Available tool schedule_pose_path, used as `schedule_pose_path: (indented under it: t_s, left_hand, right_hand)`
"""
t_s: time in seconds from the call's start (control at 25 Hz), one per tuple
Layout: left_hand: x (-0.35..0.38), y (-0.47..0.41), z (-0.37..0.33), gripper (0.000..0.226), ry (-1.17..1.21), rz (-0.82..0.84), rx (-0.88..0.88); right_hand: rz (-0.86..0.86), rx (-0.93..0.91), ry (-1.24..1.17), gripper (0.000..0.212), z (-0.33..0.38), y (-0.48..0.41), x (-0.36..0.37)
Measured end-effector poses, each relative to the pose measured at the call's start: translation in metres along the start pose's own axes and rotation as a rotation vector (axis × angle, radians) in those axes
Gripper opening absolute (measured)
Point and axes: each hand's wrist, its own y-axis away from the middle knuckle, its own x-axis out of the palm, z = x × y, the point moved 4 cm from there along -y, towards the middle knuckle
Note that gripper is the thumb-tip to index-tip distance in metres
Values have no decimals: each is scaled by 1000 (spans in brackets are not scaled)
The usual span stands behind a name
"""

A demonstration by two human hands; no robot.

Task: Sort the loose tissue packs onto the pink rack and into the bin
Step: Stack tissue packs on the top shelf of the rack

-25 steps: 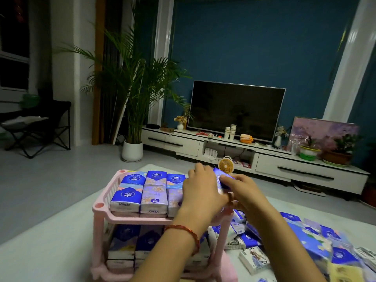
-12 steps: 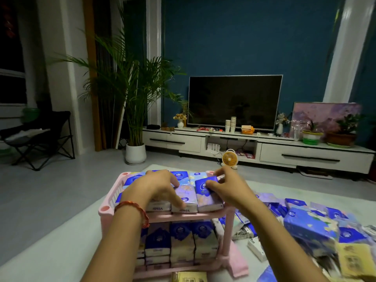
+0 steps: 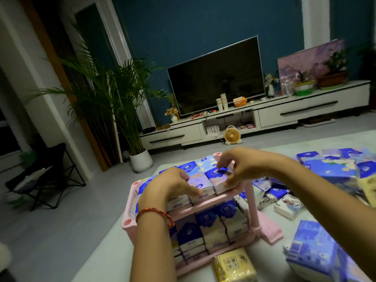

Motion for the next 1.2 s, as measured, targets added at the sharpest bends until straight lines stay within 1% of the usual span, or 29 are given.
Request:
schedule_pose_path:
  t_s: [0.08,0.16,0.2,0.24,0.28,0.36,0.4,0.48,0.56,0.64,0.72,0.8,0.88,0.92,1.0,1.04,1.08,1.12,1.2]
  left_hand:
    - [1,0,-1,56,-8,12,8]
    - [-2,-1,0,41,24,-10,7]
    - [-7,0,3,30,67,-58,-1]
    - [-13,0,8,24,128,-134,-18]
    - [-20,0,16,22,192,-231,-42]
    - [-30,-3,38,29,288,-422,-108]
    - [-32,-5,49,34,308,-484,-142]
    - [-29,-9,66,41,307,-527,-201]
    - [-21,-13,76,46,313,-511,-226]
    - [-17,-17,82,48,337,-517,-219]
    - [-13,-20,83,44,394,-498,-191]
    - [-11,-22,79,45,401,-463,-169]
    - [-8,-25,80,49,387,-446,-161]
    - [-9,-27,81,47,395,-448,-149]
    - [-9,-28,85,36,449,-429,-148]
    - [-10,-27,86,31,468,-420,-155]
    - [-9,-28,86,31,460,-411,-145]
    - [-8,-29,86,35,419,-412,-136]
    - [-8,-32,81,43,262,-443,-132]
  right_hand:
    - [-23,-20,-6,50,0,-3,1]
    - [-31,-30,-4,50,-1,-4,0]
    - [-29,-26,-25,50,-3,-5,-1]
    - [-38,-25,-64,48,-4,-5,-3]
    - [-73,-33,-119,46,-5,-6,-5]
    - [-236,-66,-250,38,-3,-9,-9]
    - [-339,-81,-329,33,-2,-12,-10]
    - [-484,-87,-500,28,2,-19,-5]
    - [-473,-50,-605,30,5,-27,5]
    - [-377,-3,-567,35,5,-36,15]
    - [-286,68,-465,41,3,-43,23]
    - [-226,126,-358,46,1,-46,27]
    - [-191,140,-287,49,2,-49,28]
    - [-179,141,-264,49,2,-51,28]
    - [-143,132,-187,49,3,-53,30]
    - [-128,128,-132,49,3,-54,33]
    - [-129,130,-82,51,3,-56,34]
    - [-148,134,-41,53,4,-57,35]
    - [-225,118,49,57,9,-58,34]
